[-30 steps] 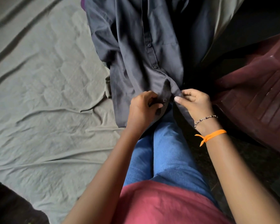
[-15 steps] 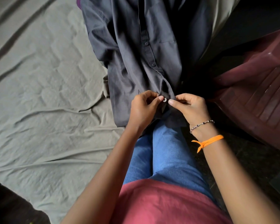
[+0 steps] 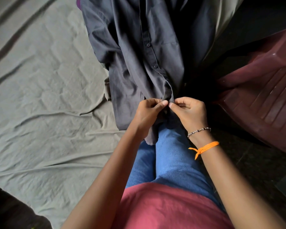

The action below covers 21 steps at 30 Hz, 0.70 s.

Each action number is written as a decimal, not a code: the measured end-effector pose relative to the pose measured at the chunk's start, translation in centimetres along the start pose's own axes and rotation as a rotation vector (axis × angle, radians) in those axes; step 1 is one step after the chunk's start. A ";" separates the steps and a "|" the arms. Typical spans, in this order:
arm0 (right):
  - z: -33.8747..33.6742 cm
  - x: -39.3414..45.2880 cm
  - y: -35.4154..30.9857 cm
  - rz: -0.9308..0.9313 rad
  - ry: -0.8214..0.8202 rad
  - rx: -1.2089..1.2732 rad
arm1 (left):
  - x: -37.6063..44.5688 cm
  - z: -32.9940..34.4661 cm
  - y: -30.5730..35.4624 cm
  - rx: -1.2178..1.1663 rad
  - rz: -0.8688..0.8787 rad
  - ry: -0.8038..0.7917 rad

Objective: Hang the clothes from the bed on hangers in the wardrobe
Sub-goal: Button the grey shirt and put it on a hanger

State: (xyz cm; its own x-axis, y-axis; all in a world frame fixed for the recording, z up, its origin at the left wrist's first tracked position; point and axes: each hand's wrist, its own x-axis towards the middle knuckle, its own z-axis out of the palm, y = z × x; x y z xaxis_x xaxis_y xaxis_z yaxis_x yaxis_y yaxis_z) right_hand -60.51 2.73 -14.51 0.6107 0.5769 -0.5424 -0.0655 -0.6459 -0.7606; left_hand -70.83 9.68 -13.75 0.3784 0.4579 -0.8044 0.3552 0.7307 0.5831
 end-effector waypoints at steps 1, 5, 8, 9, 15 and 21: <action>-0.1 0.0 0.0 0.011 -0.012 0.024 | 0.1 -0.1 -0.1 -0.002 -0.003 -0.002; -0.2 -0.2 0.0 0.039 -0.049 0.089 | 0.5 -0.2 -0.1 0.051 -0.011 0.042; -0.2 -0.3 0.2 0.038 -0.041 0.079 | 0.3 -0.1 0.0 0.105 -0.013 0.029; -0.2 -0.3 0.2 0.038 -0.046 0.082 | 0.2 0.0 0.1 0.107 -0.011 0.029; -0.4 -0.1 0.9 0.031 0.014 0.017 | 0.1 0.2 0.3 0.078 -0.036 0.053; -0.5 -0.3 0.3 0.019 0.013 0.048 | -0.2 0.5 0.6 -0.078 -0.026 0.039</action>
State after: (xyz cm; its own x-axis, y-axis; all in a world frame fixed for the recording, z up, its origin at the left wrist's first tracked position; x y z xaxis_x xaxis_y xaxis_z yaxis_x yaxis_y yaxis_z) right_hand -60.39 2.10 -14.41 0.6189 0.5579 -0.5529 -0.1154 -0.6318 -0.7665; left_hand -70.25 9.81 -13.21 0.3359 0.4566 -0.8238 0.2964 0.7789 0.5526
